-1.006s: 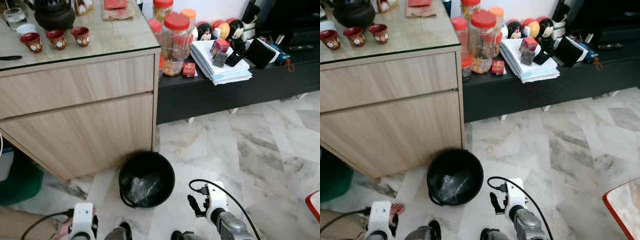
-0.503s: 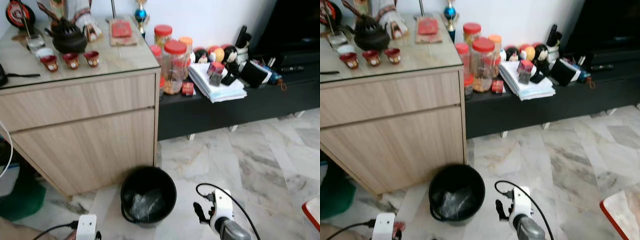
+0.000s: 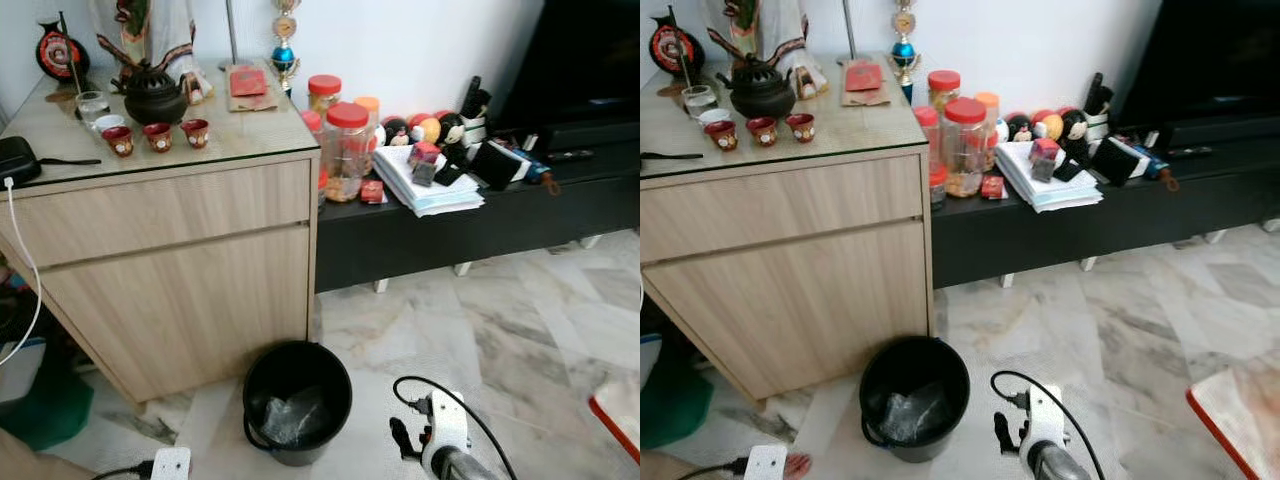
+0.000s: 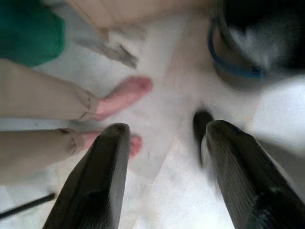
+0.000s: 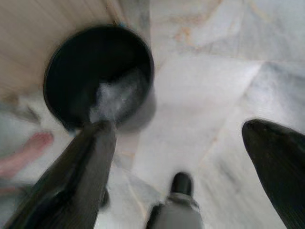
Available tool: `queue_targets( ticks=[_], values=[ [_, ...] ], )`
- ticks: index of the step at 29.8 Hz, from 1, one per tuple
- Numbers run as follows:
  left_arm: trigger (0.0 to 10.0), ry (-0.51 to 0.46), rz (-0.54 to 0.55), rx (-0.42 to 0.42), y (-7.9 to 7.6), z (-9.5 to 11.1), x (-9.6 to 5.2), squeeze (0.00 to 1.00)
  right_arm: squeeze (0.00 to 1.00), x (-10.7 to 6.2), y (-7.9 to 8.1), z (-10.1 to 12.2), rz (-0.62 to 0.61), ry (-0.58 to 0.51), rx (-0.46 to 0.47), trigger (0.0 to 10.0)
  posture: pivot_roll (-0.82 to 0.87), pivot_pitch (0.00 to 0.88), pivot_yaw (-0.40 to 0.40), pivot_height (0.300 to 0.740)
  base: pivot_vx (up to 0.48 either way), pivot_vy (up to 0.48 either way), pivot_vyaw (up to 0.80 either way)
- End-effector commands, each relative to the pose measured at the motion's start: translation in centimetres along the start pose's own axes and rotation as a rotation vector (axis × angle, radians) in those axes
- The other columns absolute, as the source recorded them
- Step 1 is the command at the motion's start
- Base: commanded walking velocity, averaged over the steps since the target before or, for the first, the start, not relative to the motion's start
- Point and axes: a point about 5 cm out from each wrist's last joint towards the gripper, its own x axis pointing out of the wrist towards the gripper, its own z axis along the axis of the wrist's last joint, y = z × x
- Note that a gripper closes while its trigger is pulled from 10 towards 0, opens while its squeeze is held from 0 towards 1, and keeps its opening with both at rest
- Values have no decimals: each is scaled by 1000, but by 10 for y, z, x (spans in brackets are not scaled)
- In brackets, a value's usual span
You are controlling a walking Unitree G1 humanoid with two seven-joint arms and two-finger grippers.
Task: Picking trash to rubbish bin
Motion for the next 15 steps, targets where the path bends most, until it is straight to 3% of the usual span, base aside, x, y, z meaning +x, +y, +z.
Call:
queue_targets(
  ticks=[1, 15],
  values=[
    [10000, 54, 0, 8, -1, -16, -5, 0, 0, 2, 1, 12, -1, -35, 0, 10000, 35, 0, -18, 740, 0, 0, 0],
    [10000, 45, 15, -23, -1, -9, -2, 0, 0, 3, -2, 19, -19, -51, 12, 10000, 40, 6, -37, 740, 0, 0, 0]
  ],
)
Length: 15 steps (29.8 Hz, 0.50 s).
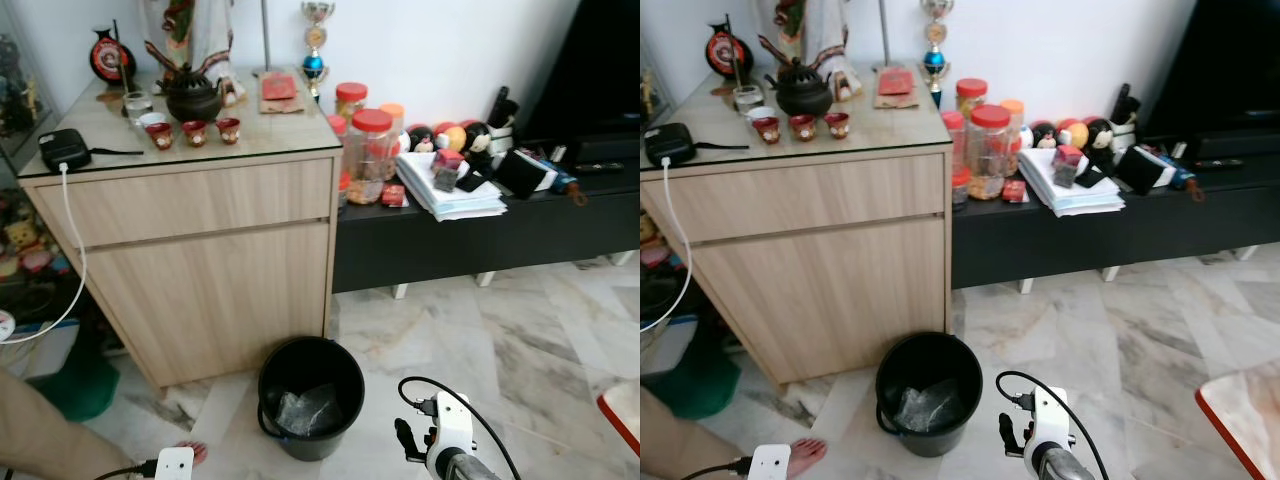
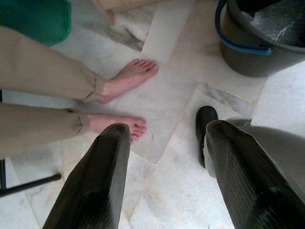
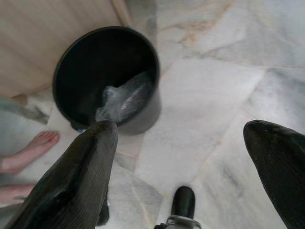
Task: Picking trash to rubbish bin
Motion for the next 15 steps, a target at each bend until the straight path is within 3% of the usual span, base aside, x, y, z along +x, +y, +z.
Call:
queue_targets(
  ticks=[1, 11, 15],
  values=[
    [10000, 2, 14, -15, 2, 1, 1, 0, 0, 1, -1, 4, -11, -12, 11, 10000, 37, 15, -36, 740, 0, 0, 0],
    [10000, 6, 19, -15, 4, 0, 0, 0, 0, 0, -1, 1, -17, -1, 22, 10000, 43, 39, -32, 740, 0, 0, 0],
    [10000, 1, 22, -12, 5, 0, 0, 0, 0, 0, 1, -1, -13, 3, 21, 10000, 49, 51, -24, 740, 0, 0, -744]
  ],
)
